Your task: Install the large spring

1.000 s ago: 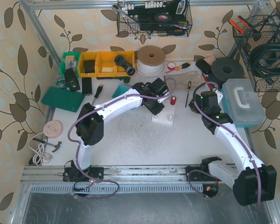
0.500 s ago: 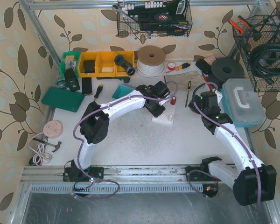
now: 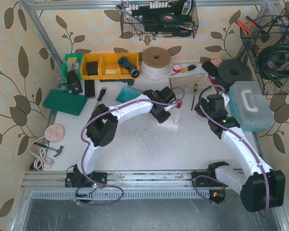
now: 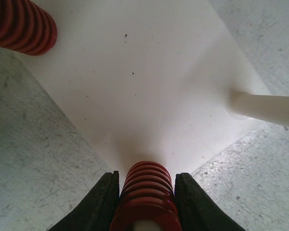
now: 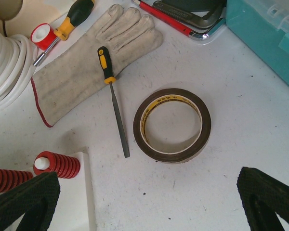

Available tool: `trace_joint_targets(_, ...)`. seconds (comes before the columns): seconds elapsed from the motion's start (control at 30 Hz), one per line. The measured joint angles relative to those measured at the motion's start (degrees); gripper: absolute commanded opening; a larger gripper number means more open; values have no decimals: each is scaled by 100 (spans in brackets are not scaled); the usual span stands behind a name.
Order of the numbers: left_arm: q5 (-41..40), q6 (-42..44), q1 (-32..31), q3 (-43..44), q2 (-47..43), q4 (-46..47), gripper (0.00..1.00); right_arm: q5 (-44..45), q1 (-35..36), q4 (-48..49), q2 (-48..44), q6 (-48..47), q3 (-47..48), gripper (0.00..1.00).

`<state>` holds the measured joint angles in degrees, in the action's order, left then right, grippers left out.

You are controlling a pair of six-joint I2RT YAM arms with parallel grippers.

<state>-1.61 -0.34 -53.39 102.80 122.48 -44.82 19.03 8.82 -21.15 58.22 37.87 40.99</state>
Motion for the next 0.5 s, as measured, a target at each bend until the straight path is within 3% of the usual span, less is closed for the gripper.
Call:
trace_joint_targets(0.17,-46,31,0,-92,125,22,48,-9,0,0,0,0,0,99)
trace_joint_targets(0.23,-90,31,0,-92,122,39,64,-22,0,0,0,0,0,99)
trace_joint_targets(0.3,-120,31,0,-92,122,42,72,-26,0,0,-9,-2,0,99)
trace_joint_targets(0.5,-133,57,0,-92,96,44,81,-70,0,9,-46,-42,0,99)
